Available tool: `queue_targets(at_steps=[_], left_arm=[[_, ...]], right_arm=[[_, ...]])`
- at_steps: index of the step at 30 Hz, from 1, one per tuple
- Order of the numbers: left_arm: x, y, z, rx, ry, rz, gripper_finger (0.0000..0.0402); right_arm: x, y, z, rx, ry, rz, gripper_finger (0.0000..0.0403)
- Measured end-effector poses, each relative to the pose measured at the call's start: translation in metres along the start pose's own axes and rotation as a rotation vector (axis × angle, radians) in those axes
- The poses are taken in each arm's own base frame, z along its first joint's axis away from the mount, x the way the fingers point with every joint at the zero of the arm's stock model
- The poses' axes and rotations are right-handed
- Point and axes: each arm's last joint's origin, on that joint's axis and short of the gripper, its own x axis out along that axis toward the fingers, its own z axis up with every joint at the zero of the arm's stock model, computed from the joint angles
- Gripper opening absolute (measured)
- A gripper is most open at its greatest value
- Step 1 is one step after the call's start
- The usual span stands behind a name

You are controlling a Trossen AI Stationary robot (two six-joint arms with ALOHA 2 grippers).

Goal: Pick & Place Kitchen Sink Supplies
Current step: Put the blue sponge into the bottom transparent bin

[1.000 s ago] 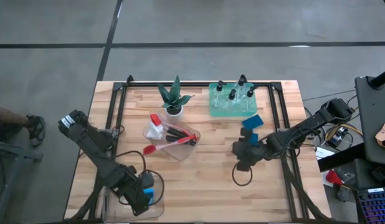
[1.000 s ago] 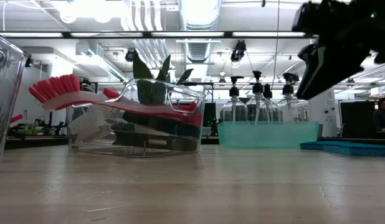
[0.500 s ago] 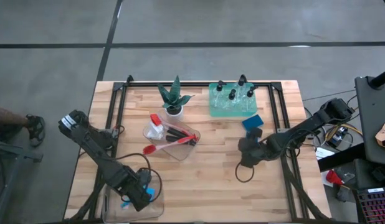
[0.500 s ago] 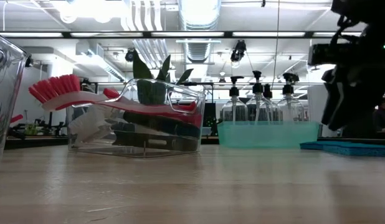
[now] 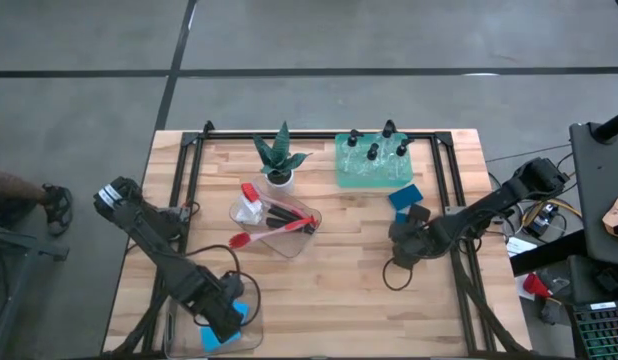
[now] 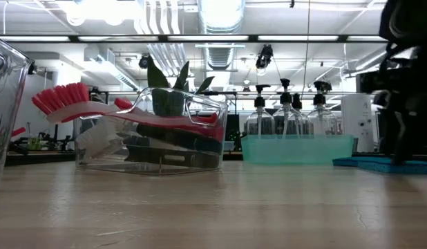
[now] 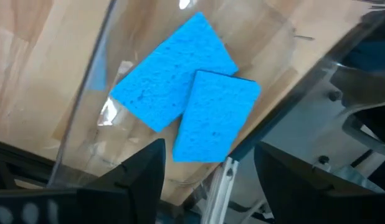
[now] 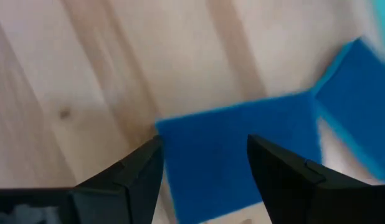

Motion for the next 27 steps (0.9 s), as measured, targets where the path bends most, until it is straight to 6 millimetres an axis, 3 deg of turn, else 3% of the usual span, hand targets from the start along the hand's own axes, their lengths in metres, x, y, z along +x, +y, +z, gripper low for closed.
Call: queue_targets(at_steps=[13,16,23,27], left_arm=[[-0.007,-0.006,0.002,0.032,-0.069,-0.043,0.0236],[-0.008,-0.011,0.003,0.046,-0.075,-0.09,0.0236],[-0.023,-0.022,0.006,0.101,-0.19,-0.244,0.0236],[-0.038,-0.027,0.01,0.203,-0.367,-0.298,0.0236]], right_arm=[[0.019,-0.005,-0.021,0.027,0.022,0.015,0.0211],[0.02,-0.004,-0.021,0.061,0.022,0.02,0.017],[0.011,0.001,-0.012,0.031,0.032,0.065,0.0024],[-0.005,0.011,0.005,0.004,0.015,0.134,0.0015]])
